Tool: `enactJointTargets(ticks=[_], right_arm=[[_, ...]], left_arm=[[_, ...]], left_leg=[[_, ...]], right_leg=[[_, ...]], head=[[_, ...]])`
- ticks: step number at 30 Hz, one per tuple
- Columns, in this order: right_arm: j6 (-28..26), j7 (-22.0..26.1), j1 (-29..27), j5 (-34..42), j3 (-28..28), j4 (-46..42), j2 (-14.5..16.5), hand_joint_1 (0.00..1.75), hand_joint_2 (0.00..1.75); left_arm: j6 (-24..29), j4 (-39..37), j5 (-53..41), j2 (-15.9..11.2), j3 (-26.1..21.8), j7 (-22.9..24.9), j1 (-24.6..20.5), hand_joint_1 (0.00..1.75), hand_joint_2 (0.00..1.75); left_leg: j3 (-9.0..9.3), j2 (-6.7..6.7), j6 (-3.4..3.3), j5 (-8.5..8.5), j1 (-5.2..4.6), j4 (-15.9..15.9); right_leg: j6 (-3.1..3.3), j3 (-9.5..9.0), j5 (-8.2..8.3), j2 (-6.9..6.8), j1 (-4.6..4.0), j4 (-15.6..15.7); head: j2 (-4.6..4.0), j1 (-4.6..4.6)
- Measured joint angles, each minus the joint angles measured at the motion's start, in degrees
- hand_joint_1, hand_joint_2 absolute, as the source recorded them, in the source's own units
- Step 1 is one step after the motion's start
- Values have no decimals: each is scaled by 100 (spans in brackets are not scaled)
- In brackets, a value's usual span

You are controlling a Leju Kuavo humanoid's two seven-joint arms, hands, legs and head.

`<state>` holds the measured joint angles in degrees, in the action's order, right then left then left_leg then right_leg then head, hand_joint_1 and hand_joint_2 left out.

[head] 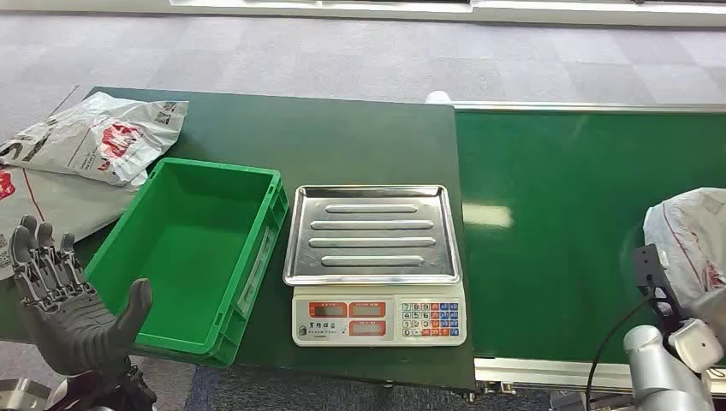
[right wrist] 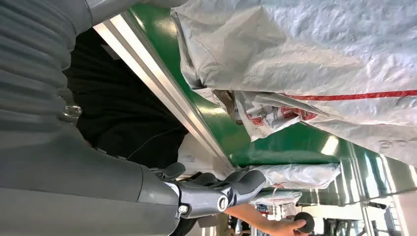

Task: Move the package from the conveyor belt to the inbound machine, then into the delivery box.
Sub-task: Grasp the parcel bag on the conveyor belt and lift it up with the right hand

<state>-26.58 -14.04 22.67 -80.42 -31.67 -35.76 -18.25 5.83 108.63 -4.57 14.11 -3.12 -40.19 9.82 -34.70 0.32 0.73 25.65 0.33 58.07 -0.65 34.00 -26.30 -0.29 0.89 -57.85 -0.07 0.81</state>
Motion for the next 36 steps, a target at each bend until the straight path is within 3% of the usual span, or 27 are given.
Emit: enactJointTargets(ticks=[20,23,28,32,36], right_arm=[[141,154,-37,150,0,0,-139,0,175],[680,390,-36,434,0,20,-189,0,175],[2213,1324,120,976,0,359,-498,0,175],[2624,1892,206,1018,11,615,-785,0,175],[2980,1756,162,1030,131,575,-812,0,175]], left_arm=[[14,-30,19,-36,56,0,-4,0,175],[22,-48,22,-57,78,0,-12,0,175],[-5,-95,30,-132,104,0,-97,0,175],[-9,-122,42,-181,104,0,-130,0,175],[21,-124,43,-205,104,-1,-127,0,175]], left_leg=[[0,0,-1,1,0,0],[0,0,-1,1,0,0],[-1,4,-5,-1,-6,0],[-3,5,-8,-1,-7,0],[0,4,-10,2,-7,0]], right_leg=[[0,0,0,0,1,0],[0,0,0,1,1,0],[-1,-1,0,-5,8,0],[-2,-5,0,-6,8,0],[-3,-6,-1,-4,7,0]], head=[[0,0],[0,0],[0,0],[0,0],[0,0]])
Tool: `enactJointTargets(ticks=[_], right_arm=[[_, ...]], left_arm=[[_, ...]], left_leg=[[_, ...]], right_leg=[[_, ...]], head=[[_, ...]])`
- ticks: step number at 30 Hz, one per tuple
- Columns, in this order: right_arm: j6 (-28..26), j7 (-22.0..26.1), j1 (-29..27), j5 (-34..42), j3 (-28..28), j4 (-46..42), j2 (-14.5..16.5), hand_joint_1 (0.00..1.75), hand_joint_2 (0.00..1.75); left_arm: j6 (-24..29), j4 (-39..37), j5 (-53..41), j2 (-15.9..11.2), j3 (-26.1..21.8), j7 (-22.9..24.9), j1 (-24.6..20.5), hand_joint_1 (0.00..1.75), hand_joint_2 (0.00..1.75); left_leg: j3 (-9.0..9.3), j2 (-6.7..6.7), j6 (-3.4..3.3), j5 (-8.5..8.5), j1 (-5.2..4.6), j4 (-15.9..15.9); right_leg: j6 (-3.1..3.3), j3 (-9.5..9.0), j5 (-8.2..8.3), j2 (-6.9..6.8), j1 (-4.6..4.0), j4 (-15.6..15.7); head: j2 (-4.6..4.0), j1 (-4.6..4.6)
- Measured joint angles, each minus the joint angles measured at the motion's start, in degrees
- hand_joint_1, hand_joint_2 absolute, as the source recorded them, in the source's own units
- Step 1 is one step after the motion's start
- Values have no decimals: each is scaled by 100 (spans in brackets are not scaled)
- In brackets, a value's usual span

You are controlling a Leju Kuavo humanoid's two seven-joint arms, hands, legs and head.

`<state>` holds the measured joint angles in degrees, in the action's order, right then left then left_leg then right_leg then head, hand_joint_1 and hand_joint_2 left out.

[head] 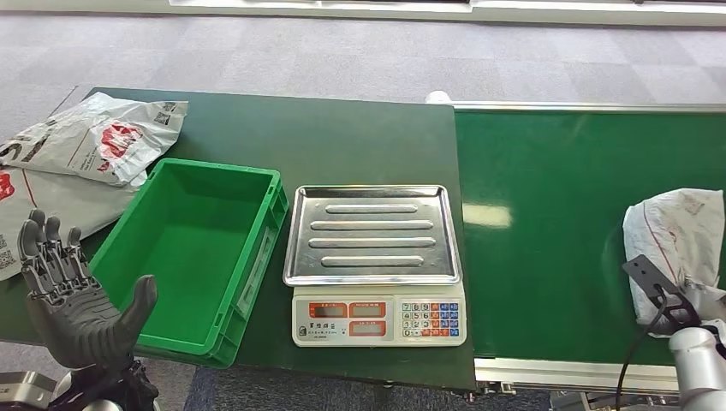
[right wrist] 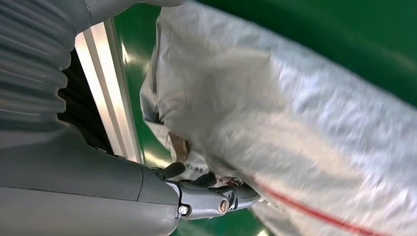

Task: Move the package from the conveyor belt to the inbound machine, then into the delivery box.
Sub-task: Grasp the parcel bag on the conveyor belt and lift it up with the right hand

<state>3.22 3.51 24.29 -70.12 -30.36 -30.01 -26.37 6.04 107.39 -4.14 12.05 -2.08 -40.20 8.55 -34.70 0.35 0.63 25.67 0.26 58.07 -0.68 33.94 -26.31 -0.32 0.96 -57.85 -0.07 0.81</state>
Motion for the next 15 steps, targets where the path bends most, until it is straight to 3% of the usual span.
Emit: enactJointTargets(ticks=[1,5,15], right_arm=[[97,-19,-32,39,50,-59,16,0,175],[396,15,-249,303,339,-470,120,175,175],[563,-191,-808,702,775,-1915,509,175,175]], left_arm=[[4,1,-3,-3,0,0,0,0,175],[72,11,-35,-17,0,-1,-1,0,175],[110,33,-73,-20,-3,-2,-4,0,175]], left_leg=[[0,0,0,0,0,0],[1,2,0,0,1,-1],[5,2,0,0,1,-1]], right_leg=[[-1,0,-1,0,0,0],[-4,-4,-3,-3,-3,0],[-7,-7,-6,-3,-1,0]], head=[[0,0],[0,0],[0,0]])
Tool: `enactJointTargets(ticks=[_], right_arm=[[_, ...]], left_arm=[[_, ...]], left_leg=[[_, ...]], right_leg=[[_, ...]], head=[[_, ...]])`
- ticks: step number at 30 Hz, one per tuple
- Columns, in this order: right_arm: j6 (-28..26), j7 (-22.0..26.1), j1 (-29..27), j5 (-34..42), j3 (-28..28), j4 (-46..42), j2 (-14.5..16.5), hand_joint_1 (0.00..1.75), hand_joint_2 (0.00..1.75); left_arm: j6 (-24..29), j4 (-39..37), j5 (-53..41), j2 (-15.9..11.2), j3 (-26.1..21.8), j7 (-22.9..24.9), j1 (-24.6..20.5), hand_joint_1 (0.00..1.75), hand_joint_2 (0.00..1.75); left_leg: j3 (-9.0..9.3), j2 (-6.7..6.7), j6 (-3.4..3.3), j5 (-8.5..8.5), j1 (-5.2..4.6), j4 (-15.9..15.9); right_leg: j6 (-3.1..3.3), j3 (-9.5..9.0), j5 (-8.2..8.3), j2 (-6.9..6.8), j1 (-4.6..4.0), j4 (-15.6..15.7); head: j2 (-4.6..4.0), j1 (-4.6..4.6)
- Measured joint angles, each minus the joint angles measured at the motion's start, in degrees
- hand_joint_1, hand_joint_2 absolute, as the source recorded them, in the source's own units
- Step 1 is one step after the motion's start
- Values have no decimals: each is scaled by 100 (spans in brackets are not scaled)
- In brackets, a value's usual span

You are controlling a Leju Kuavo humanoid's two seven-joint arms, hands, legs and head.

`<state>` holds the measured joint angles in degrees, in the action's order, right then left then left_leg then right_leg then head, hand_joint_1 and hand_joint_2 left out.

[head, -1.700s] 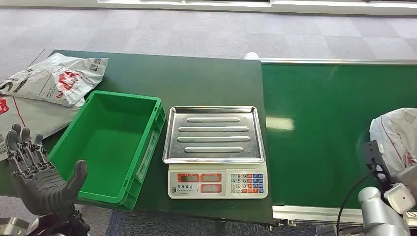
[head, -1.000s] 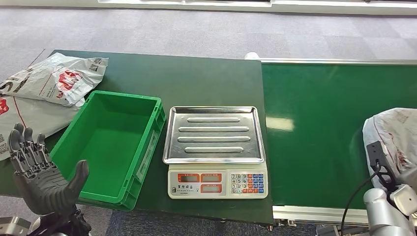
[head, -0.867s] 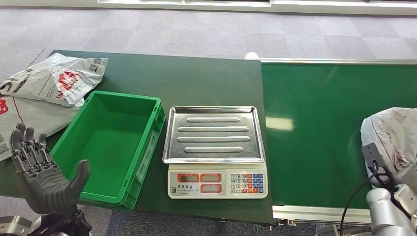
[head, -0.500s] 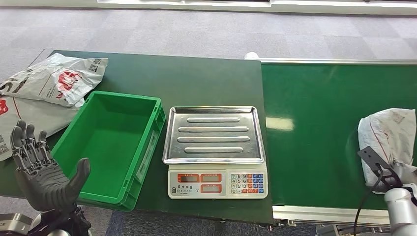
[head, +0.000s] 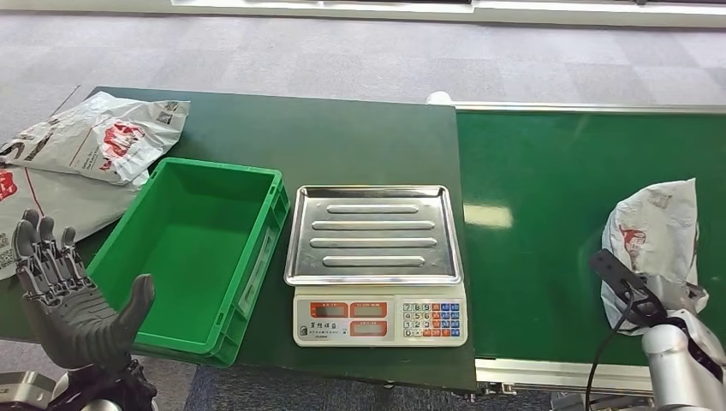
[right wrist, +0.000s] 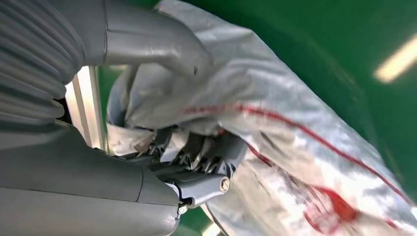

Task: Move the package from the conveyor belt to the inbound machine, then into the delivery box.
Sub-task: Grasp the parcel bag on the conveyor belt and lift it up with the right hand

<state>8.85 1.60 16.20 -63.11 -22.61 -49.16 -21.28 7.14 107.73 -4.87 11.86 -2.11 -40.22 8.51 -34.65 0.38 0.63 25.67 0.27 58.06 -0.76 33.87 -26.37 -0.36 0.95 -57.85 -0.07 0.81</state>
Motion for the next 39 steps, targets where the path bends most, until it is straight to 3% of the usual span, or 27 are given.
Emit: enactJointTargets(ticks=[20,31,33,34,38,39], right_arm=[[6,-53,-468,77,119,-1095,252,175,175],[-16,-226,-1203,81,114,-2382,490,175,175],[-468,-138,-1230,2,79,-2562,542,175,175],[-978,-36,-1218,-63,33,-2677,591,175,175],[-4198,866,-1025,-405,-93,-3542,1044,175,175],[-4763,1014,-956,-567,-19,-3785,1176,175,175]], left_arm=[[9,49,-13,1,-1,0,13,0,175],[-49,90,-47,40,-33,0,14,0,175],[-74,91,-61,69,-47,0,10,0,175],[-96,93,-62,91,-52,0,9,0,175],[-119,81,-88,178,-46,1,-24,0,175],[-87,66,-92,185,-28,2,-57,0,175]], left_leg=[[-2,1,-1,1,-1,0],[-4,7,0,4,-1,0],[-6,6,0,4,-3,0],[-7,5,0,3,-5,0],[-4,4,3,2,-5,-1],[0,0,6,3,-3,-1]], right_leg=[[-4,1,-3,-1,2,0],[-5,2,-9,-8,2,0],[-5,3,-8,-8,4,0],[-5,3,-8,-8,6,0],[-3,1,-6,-2,-2,-1],[-2,-1,-6,5,-8,-1]], head=[[0,0],[0,0],[0,0],[0,0],[0,0],[0,0]])
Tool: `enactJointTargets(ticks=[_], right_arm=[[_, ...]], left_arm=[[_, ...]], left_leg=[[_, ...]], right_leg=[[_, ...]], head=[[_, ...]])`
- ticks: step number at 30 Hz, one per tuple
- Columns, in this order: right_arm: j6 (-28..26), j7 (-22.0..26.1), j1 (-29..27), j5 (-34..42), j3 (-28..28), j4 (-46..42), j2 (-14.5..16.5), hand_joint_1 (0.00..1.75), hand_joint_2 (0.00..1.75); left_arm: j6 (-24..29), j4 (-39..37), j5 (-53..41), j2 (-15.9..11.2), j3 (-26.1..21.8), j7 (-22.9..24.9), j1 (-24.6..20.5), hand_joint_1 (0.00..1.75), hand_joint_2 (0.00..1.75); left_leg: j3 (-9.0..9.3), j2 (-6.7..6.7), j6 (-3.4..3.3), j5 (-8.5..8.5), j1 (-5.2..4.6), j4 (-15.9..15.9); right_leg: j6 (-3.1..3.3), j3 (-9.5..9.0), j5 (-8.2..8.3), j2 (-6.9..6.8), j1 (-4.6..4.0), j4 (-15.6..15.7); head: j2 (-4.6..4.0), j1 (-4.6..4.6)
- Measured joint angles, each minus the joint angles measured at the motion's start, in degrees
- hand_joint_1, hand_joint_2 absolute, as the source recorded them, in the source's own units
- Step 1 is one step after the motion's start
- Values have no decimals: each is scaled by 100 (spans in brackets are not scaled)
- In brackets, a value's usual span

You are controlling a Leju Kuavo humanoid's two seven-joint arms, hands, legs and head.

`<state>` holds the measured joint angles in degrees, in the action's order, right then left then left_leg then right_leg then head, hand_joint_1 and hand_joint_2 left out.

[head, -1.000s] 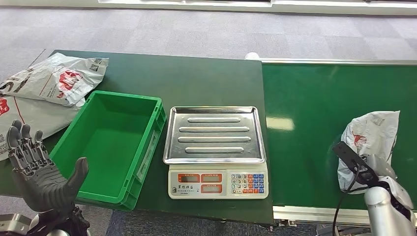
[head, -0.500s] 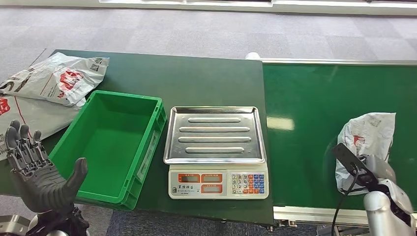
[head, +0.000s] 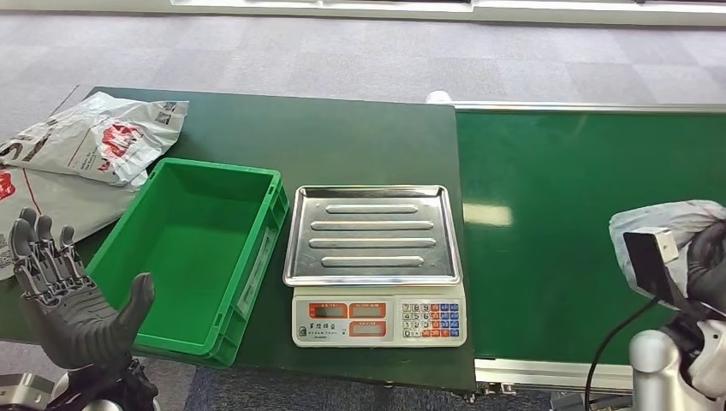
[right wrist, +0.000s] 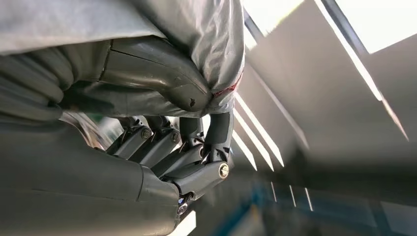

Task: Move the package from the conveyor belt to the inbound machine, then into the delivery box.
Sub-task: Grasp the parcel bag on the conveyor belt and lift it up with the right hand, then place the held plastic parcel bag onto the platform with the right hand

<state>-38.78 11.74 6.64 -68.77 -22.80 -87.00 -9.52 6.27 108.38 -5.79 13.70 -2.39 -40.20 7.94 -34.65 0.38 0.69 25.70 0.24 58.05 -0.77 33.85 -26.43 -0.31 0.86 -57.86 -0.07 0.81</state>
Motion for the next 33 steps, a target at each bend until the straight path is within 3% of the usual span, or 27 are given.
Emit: enactJointTargets(ticks=[2,7,12,16,19,22,24,28,33], right_arm=[[-363,76,157,-369,296,-365,201,175,175],[498,-319,866,-988,1528,-441,375,175,175],[494,-814,2009,-1386,2643,48,461,175,175],[379,-926,2359,-1488,3022,287,540,175,175],[798,-610,2545,-1147,3311,464,661,175,175],[2002,129,2730,-430,3913,756,946,175,175],[2499,478,2752,-87,4417,1053,1203,175,175],[2635,713,2743,249,5274,1631,1653,175,175],[2696,832,2746,476,5824,1989,1862,175,175]], left_arm=[[75,-37,21,2,57,1,-82,0,175],[173,-127,146,-28,159,1,-226,0,175],[228,-221,210,-66,248,2,-297,0,175],[275,-250,212,-78,271,1,-291,0,175],[276,-256,212,-92,304,1,-292,0,175],[251,-296,210,-113,349,1,-337,0,175],[244,-337,208,-124,381,1,-387,0,175],[248,-413,207,-142,399,1,-431,0,175],[280,-464,203,-158,399,1,-431,0,175]], left_leg=[[9,-11,5,3,4,-3],[-1,-31,8,-10,8,-9],[4,-28,9,-34,8,-4],[-7,-6,8,-35,8,-3],[-12,-10,9,-33,8,-4],[-6,-29,14,-30,8,-4],[-7,-30,19,-33,12,-4],[-8,-25,27,-37,25,-5],[-10,-26,29,-32,30,-5]], right_leg=[[3,-6,0,15,-8,0],[13,4,13,32,2,-2],[13,16,35,29,0,-3],[12,13,35,9,1,-3],[11,17,34,17,1,-3],[12,24,34,39,-5,-3],[15,27,32,37,-15,-3],[27,28,27,29,-29,-4],[30,27,25,30,-24,-3]], head=[[0,0],[0,0],[0,2],[0,1],[0,0],[0,1],[0,2],[0,2],[0,0]])
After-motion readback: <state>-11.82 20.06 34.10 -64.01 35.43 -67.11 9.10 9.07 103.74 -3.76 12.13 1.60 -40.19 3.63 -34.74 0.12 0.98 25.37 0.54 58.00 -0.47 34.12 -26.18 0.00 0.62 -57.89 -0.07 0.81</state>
